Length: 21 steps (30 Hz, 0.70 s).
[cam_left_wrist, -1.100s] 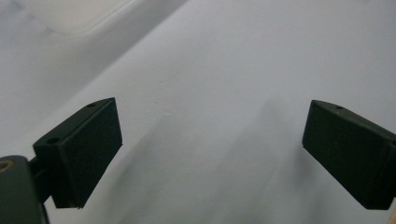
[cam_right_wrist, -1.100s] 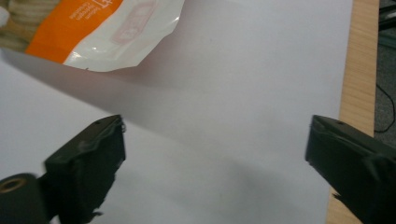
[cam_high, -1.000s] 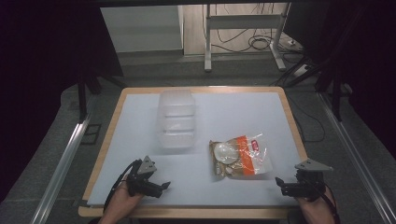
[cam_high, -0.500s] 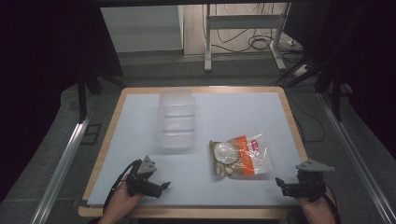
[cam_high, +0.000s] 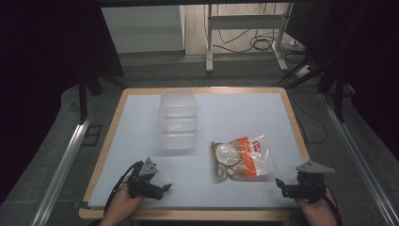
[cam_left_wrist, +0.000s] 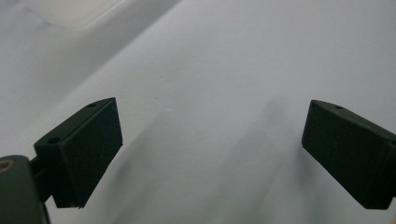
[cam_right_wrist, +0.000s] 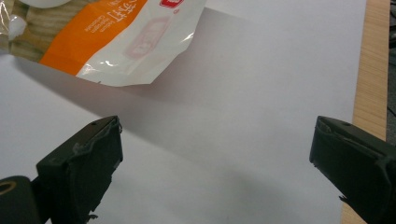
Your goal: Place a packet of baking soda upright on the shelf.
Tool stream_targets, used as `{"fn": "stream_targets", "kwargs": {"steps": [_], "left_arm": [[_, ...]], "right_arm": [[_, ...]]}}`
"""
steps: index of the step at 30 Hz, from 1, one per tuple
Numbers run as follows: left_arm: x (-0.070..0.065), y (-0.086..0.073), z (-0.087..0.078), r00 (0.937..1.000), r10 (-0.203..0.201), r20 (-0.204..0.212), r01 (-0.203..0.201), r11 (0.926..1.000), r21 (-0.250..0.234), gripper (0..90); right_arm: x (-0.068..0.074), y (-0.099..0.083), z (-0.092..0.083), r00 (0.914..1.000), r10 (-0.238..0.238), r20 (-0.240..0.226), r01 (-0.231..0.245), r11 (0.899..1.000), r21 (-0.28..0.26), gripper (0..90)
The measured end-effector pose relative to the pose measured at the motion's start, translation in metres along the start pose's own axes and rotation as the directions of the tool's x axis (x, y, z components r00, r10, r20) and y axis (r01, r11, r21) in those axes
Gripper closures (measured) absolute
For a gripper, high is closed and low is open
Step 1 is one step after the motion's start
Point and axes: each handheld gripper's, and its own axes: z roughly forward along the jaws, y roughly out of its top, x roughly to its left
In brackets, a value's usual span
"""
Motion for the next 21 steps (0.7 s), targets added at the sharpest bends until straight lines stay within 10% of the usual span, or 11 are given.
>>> {"fn": "stream_targets", "kwargs": {"steps": [21], "left_arm": [[-0.0008,0.0002,0.0012,1.0000,0.004,0.000,-0.004,1.0000,0.007,5.2]], "right_arm": [[0.0089,0.0088,0.0011,0.9990,0.004,-0.044,-0.003,1.000,0.024,12.0]]}}
